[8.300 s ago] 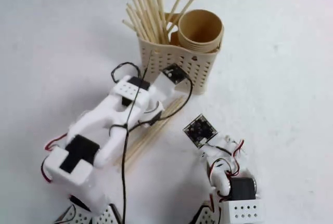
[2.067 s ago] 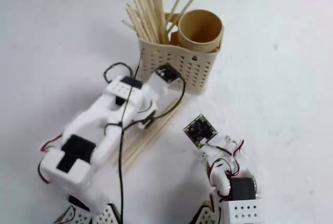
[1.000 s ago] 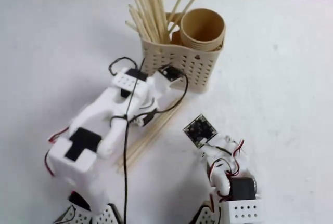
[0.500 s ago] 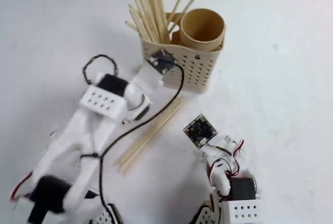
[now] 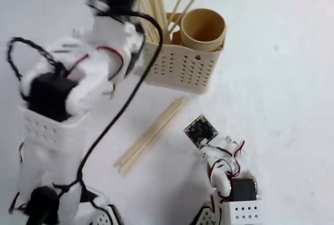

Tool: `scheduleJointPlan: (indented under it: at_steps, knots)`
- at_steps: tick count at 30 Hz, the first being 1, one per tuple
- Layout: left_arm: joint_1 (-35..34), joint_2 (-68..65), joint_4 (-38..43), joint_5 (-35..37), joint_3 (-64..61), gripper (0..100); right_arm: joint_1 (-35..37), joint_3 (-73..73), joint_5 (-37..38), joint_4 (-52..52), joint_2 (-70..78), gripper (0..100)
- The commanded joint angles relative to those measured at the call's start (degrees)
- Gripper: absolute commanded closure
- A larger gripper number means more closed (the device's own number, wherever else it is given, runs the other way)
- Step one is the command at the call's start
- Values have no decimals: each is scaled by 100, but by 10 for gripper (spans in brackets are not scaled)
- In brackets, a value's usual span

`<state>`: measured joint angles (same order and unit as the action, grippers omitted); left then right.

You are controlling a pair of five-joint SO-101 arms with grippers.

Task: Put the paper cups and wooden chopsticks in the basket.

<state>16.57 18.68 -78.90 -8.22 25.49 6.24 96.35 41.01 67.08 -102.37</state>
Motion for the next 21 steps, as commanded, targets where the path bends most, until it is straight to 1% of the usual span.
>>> scheduleJointPlan:
  at_steps: [1,7,11,14,16,19,21]
  knots:
    - [66,-866,220,176,2057,975,13,53,26,40,-22,979]
    - [57,-2378,958,712,3982,973,13,53,26,40,-22,979]
    - [66,-3116,1108,1116,4941,972,13,53,26,40,-22,979]
    - [66,-3609,1116,1433,5266,971,13,53,26,40,-22,979]
    - [22,-3890,1116,1547,5433,943,13,53,26,40,-22,979]
    - [13,-4180,1064,1547,5626,876,13,53,26,40,-22,979]
    - [13,-4259,1037,1547,5670,872,13,53,26,40,-22,979]
